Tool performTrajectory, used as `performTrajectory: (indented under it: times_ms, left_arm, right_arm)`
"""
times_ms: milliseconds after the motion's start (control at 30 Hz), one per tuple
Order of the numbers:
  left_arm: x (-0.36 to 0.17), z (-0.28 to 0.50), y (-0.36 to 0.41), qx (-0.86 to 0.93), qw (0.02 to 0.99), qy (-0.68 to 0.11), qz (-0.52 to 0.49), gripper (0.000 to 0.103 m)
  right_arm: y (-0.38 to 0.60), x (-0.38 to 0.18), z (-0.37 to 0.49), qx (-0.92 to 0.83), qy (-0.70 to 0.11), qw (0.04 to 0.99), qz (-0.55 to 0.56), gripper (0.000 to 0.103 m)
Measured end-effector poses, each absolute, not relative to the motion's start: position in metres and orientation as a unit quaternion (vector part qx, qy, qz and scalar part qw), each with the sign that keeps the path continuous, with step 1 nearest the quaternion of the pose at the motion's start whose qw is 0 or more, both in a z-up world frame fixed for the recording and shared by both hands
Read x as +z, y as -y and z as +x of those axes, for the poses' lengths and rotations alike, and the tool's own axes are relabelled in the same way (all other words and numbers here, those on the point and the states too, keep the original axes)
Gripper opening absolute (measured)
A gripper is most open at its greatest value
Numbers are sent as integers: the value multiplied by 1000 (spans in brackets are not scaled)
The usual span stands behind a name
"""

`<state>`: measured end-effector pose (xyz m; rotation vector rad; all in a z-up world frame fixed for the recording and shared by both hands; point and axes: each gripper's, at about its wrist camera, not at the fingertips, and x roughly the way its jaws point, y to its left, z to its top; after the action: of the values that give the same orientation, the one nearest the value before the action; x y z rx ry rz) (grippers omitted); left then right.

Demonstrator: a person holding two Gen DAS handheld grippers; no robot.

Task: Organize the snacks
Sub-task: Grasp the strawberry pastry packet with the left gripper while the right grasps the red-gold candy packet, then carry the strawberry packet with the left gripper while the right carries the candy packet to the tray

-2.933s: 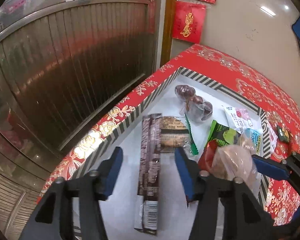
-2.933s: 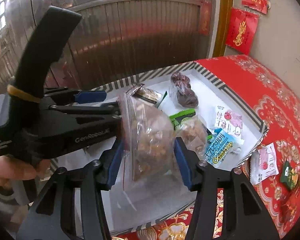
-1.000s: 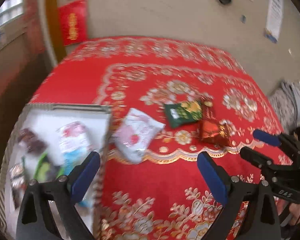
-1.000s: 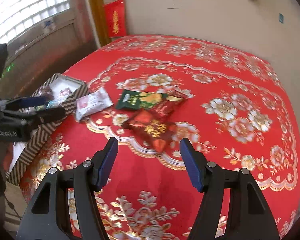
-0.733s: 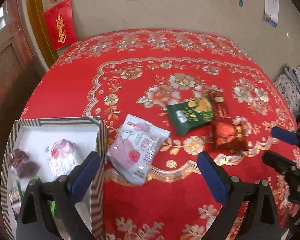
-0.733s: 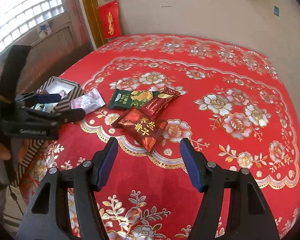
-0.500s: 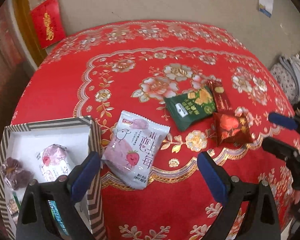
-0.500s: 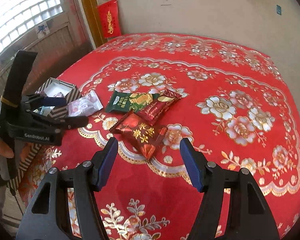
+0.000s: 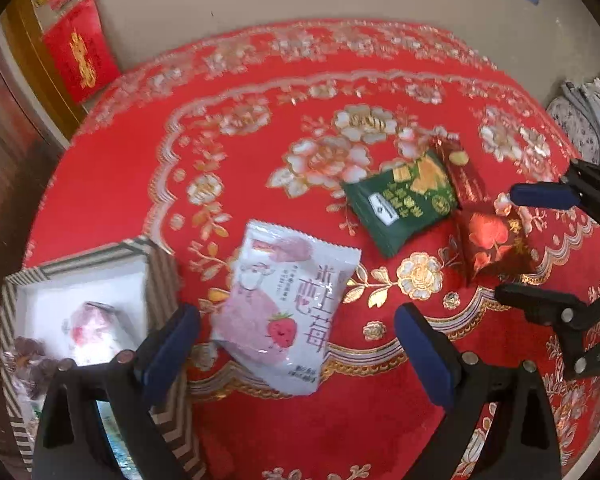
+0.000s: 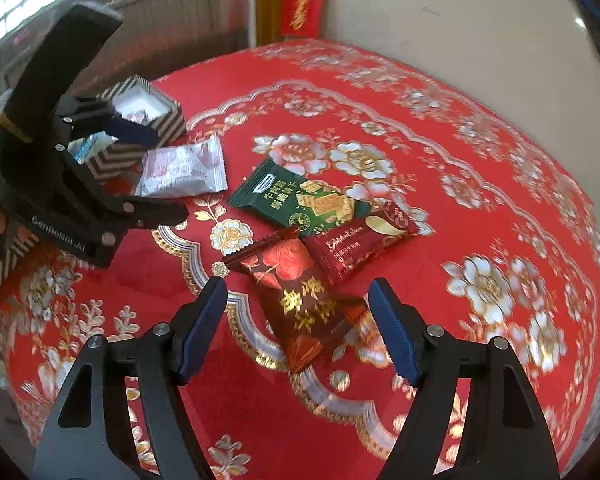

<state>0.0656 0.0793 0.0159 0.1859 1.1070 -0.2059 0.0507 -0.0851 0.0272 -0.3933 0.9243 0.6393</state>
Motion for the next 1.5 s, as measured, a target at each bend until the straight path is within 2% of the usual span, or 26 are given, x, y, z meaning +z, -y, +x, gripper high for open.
performTrajectory:
  times_ms: [133, 167, 200, 333, 367, 433, 467, 933, 1300, 1500]
  left_arm:
    - [11, 70, -79, -105, 838, -530, 79, 98]
    - [11, 70, -80, -105, 838, -531, 76, 97]
    - [11, 69, -80, -109, 837, -531, 72, 91]
    - [18, 63, -78, -112, 840, -525, 76, 56]
    - [18, 62, -78, -111, 838, -528, 77, 56]
    - [18, 58, -79, -107, 840, -526, 75, 56]
    - [19, 55, -79, -104, 842, -525, 73, 56]
    - [50, -1, -80, -97, 869, -481, 57, 56]
    - [46, -11, -87, -94, 868, -485, 45, 56]
    - [45, -12, -91, -89, 869, -485, 41, 56]
  right_arm:
    - [77, 19, 55, 311, -439, 817, -208, 72]
    - [76, 18, 54, 308, -437, 818, -211, 62]
    - [75, 18, 53, 307, -435, 819, -213, 57]
    - [79, 20, 46, 299, -436, 827, -192, 51]
    - [81, 21, 43, 296, -435, 830, -186, 50]
    - [83, 23, 37, 289, -430, 836, -180, 38]
    - [83, 25, 34, 285, -427, 839, -179, 37]
    - [83, 42, -9, 270, -410, 859, -145, 33]
    - [77, 27, 3, 288, -480, 821, -109, 37]
    - [64, 18, 1, 284, -483, 815, -149, 36]
